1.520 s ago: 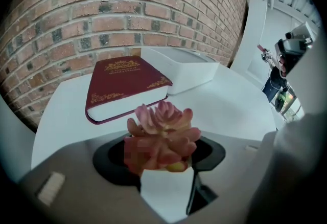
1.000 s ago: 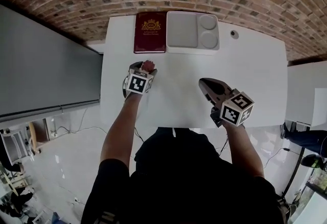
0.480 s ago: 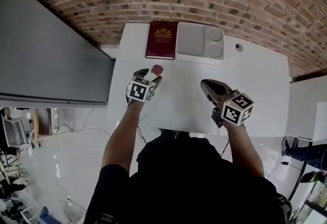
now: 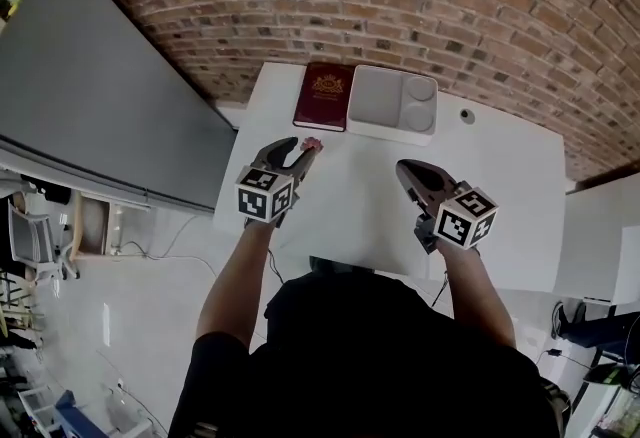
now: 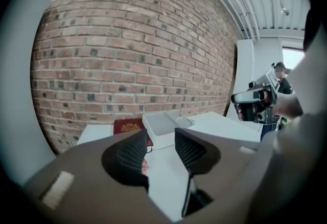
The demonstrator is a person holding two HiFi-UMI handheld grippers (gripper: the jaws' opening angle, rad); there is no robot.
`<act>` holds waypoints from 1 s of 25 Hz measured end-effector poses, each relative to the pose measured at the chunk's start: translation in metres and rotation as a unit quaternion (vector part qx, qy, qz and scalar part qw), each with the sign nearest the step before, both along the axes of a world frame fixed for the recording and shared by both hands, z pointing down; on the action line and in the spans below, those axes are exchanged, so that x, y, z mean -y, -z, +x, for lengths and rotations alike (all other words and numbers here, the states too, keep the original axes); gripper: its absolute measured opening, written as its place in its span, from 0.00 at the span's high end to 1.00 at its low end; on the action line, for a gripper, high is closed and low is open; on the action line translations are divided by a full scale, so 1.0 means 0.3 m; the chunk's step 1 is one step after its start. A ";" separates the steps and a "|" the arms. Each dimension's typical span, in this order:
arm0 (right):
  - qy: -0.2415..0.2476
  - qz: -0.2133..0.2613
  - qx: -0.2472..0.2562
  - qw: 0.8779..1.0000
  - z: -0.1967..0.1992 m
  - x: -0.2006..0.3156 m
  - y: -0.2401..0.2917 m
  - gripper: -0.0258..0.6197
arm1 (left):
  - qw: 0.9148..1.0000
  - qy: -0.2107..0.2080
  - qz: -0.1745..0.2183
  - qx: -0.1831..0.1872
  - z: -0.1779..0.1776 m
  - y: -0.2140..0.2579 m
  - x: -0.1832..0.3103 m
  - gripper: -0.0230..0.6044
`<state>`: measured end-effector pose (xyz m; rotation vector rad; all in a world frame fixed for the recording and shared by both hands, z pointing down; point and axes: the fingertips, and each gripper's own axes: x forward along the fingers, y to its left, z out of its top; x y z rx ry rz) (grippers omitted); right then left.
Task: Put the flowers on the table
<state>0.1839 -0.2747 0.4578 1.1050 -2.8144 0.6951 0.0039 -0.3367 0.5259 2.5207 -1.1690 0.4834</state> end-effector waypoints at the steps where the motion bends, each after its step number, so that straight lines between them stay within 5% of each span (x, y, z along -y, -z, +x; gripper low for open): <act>1: 0.002 0.006 0.002 1.000 0.005 -0.002 0.013 0.95 | 1.000 0.003 0.009 -0.001 0.007 0.029 -0.010 0.69; 12: 0.024 0.037 0.026 0.999 0.020 -0.048 0.057 0.95 | 0.997 0.039 0.058 -0.039 0.024 0.220 -0.112 0.80; 18: 0.011 0.055 0.001 0.998 -0.003 -0.036 0.088 0.95 | 0.991 0.067 0.101 -0.047 -0.070 0.306 -0.117 0.93; 25: 0.002 0.088 -0.028 0.996 -0.113 -0.022 0.157 0.95 | 0.991 0.067 0.105 -0.059 -0.208 0.337 -0.113 0.95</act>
